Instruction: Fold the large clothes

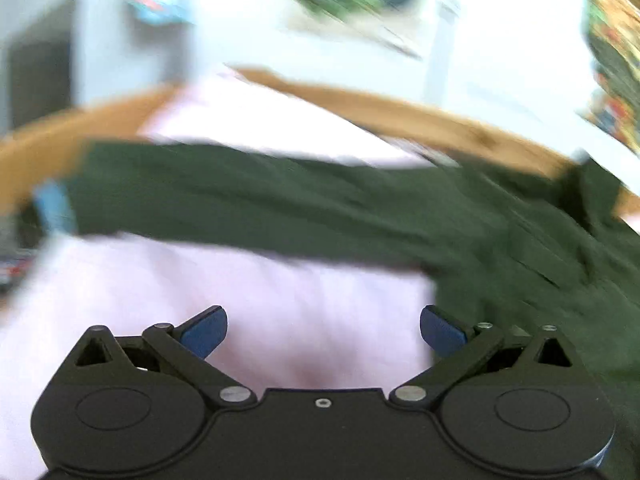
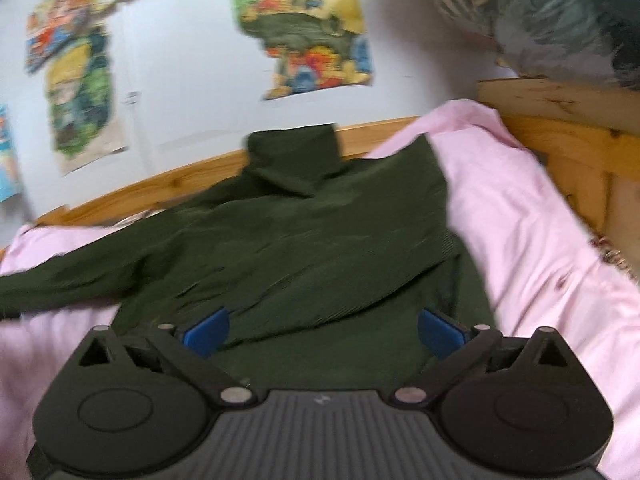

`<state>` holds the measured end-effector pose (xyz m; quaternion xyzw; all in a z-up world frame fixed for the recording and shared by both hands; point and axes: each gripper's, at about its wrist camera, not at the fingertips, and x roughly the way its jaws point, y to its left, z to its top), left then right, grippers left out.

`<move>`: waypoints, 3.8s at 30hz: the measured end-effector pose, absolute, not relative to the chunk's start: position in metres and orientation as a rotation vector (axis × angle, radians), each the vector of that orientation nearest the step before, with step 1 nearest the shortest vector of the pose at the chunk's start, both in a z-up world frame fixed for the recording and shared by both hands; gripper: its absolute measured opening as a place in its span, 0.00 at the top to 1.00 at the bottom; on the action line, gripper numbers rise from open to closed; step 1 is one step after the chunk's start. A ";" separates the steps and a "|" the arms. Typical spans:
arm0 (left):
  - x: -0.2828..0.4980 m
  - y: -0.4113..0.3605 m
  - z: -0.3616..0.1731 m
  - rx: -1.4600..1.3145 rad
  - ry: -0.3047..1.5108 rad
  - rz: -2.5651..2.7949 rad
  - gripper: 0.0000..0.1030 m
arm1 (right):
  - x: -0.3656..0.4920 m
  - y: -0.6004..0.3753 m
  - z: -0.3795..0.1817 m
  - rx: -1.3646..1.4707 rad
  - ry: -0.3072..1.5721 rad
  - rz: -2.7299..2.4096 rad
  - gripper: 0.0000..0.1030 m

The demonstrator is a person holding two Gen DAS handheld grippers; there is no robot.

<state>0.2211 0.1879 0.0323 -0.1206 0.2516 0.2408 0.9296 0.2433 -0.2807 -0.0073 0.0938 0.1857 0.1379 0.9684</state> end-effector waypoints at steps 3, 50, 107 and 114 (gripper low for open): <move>0.199 0.228 0.046 -0.326 0.463 0.612 0.01 | 0.231 -0.270 -0.023 0.174 0.386 0.307 0.00; 0.371 -0.092 0.071 -0.041 0.337 -0.397 0.82 | 0.235 -0.333 -0.027 0.383 0.373 0.025 0.00; 0.404 0.185 -0.053 -0.338 0.328 -0.012 0.99 | 0.554 -0.040 0.055 0.042 0.358 0.489 0.99; 0.414 0.188 -0.061 -0.356 0.395 0.003 0.97 | 0.565 -0.070 0.036 0.080 0.413 0.428 0.97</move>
